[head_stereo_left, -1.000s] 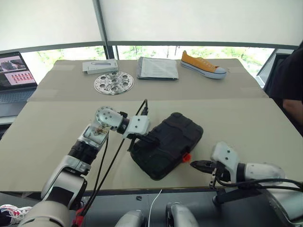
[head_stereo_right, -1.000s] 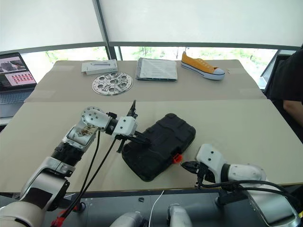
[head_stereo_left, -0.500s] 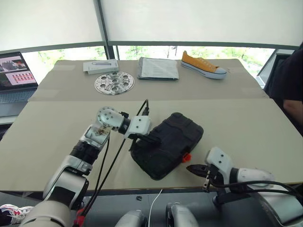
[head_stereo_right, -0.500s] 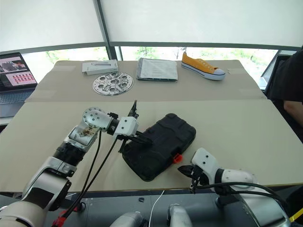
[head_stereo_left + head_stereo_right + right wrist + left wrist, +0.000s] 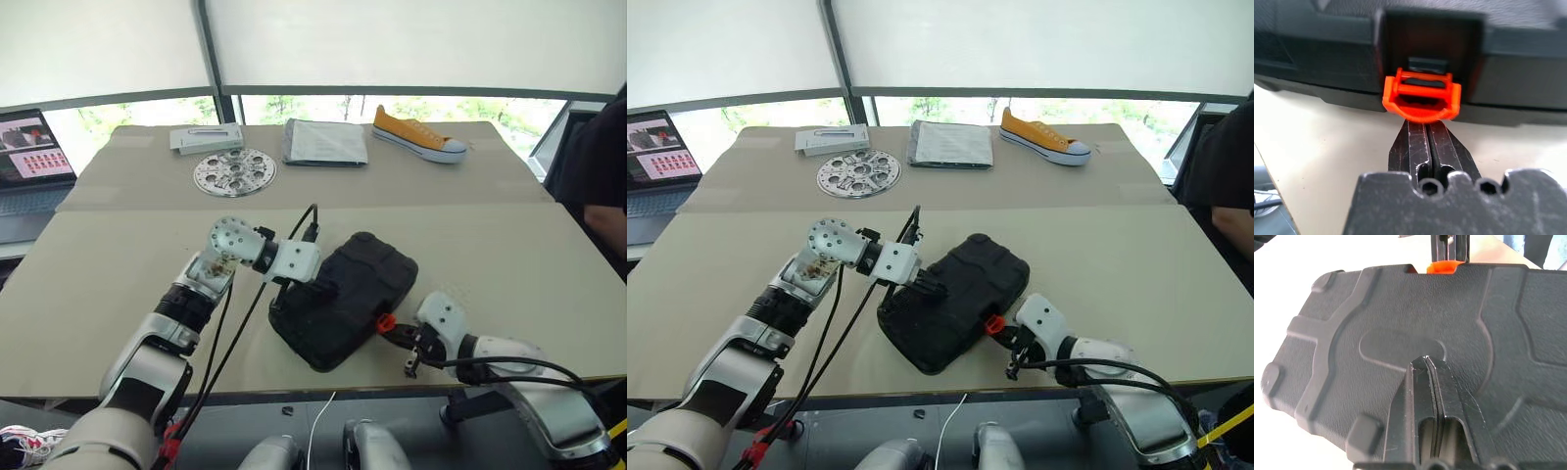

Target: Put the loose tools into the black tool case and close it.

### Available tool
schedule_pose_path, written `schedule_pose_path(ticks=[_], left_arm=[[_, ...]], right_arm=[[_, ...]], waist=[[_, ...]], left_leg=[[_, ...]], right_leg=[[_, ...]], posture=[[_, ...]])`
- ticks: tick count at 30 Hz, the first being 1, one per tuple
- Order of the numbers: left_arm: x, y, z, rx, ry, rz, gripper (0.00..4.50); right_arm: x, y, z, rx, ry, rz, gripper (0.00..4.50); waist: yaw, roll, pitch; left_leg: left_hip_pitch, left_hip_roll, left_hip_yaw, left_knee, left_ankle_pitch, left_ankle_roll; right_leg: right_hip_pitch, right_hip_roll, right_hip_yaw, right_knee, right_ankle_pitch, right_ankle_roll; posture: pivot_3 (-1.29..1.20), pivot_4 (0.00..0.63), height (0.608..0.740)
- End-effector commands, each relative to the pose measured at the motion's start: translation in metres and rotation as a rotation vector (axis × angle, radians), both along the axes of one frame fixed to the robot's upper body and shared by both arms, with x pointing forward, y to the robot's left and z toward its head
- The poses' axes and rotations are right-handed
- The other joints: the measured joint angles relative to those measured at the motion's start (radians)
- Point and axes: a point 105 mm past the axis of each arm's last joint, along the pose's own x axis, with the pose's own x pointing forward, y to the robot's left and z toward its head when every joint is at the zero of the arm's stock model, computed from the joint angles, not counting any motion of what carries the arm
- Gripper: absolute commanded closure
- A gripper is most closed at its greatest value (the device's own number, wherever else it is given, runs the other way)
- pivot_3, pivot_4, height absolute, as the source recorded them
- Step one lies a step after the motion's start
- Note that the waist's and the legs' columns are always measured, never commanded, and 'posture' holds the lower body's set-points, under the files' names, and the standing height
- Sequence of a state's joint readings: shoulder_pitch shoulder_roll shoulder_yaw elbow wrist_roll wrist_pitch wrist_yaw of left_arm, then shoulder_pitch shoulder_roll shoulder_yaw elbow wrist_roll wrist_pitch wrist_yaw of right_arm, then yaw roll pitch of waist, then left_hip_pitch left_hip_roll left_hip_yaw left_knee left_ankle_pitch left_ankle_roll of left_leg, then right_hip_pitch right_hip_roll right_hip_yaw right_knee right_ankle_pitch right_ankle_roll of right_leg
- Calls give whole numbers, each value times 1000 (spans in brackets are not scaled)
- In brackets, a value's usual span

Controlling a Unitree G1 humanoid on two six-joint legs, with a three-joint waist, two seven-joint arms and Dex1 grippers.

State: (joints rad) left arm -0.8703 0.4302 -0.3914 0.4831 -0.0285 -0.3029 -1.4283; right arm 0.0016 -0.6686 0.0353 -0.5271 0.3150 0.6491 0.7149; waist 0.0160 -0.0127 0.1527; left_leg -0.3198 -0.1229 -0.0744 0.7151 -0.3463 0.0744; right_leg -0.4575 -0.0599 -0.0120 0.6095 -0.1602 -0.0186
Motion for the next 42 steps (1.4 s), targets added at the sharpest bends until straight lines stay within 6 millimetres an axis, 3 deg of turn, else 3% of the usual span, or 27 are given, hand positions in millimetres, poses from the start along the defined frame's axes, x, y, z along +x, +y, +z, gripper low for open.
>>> schedule_pose_path(ticks=[1, 12, 19, 28, 36, 42], left_arm=[[-4, 4, -28, 107, 54, -1, 4443], [-3, 1, -28, 103, 57, 2, 4443], [-1, 8, -29, 96, 68, 32, 4443], [-1, 9, -29, 94, 65, 41, 4443], [0, 11, -27, 96, 60, 47, 4443], [1, 11, -28, 96, 57, 49, 4443]], right_arm=[[4, 12, 50, 56, -182, 48, 4500], [10, 11, 43, 43, -154, 46, 4500], [9, 0, 43, 31, -141, 31, 4500], [10, 4, 33, 23, -118, 32, 4500], [3, -26, 25, -59, -93, -21, 4500], [3, -9, 20, -38, -91, 18, 4500]], waist=[[-5, 0, 0], [-10, 0, 0], [-10, 0, 0], [-10, 1, -1], [-6, 1, -1], [-7, 1, -1]], left_leg=[[0, 0, 0, 0, 0, 0], [0, 1, 0, -1, 0, 0], [0, 1, 1, -1, 0, 0], [1, 1, 0, -1, 0, 0], [1, 1, 0, -1, 0, 0], [1, 1, 1, -1, 0, 0]], right_leg=[[0, 0, 0, 0, 0, 0], [0, 1, 0, 0, 0, 0], [0, 1, 0, 0, 0, 0], [0, 1, 0, 0, 0, 0], [0, 1, 0, 0, 0, 0], [0, 1, 0, 0, 0, 0]], posture=[[0, 150, 740], [0, 150, 740], [0, 150, 740], [0, 150, 740], [0, 150, 740], [0, 150, 740]])
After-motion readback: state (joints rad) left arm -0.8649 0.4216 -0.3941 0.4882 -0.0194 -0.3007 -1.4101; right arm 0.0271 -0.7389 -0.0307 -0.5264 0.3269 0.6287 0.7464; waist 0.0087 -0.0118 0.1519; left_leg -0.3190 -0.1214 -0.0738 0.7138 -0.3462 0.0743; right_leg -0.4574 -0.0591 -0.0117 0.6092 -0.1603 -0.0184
